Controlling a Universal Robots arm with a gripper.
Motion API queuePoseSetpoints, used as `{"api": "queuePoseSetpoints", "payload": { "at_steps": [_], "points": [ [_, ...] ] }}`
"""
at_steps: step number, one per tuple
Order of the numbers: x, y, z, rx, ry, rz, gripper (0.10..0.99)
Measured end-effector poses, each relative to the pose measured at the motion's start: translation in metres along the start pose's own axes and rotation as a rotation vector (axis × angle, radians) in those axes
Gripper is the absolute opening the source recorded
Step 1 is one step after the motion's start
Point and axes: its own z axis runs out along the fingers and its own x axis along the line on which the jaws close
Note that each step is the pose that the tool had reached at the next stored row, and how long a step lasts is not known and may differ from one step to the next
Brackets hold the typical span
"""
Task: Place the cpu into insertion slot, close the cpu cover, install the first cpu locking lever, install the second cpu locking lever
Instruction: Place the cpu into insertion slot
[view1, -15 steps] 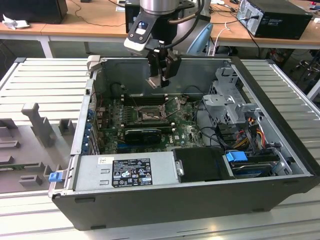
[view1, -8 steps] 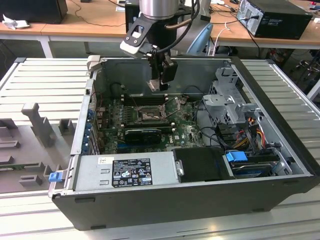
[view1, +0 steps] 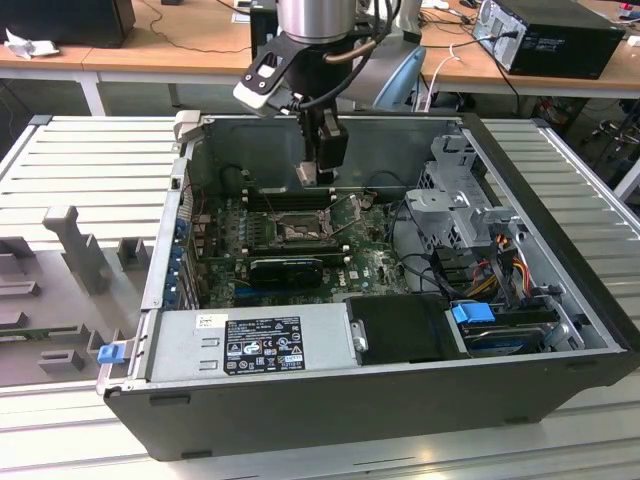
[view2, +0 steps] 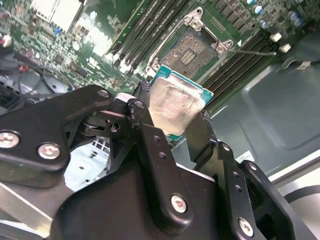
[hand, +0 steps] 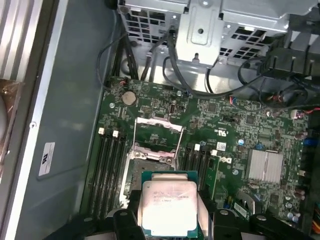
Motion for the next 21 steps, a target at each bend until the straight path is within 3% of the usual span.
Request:
{"api": "queuePoseSetpoints", "payload": {
  "at_steps": [4, 10, 17, 21],
  "points": [
    [0.0000, 0.0000, 0.0004, -0.001, -0.0046, 0.050, 0.529],
    [-0.0001, -0.0004, 0.0043, -0.001, -0.0053, 0.059, 0.529],
    [-0.0003, -0.0016, 0.0188, -0.001, -0.0053, 0.059, 0.529],
    [-0.0004, -0.0019, 0.0214, -0.001, -0.0054, 0.059, 0.529]
  ]
}}
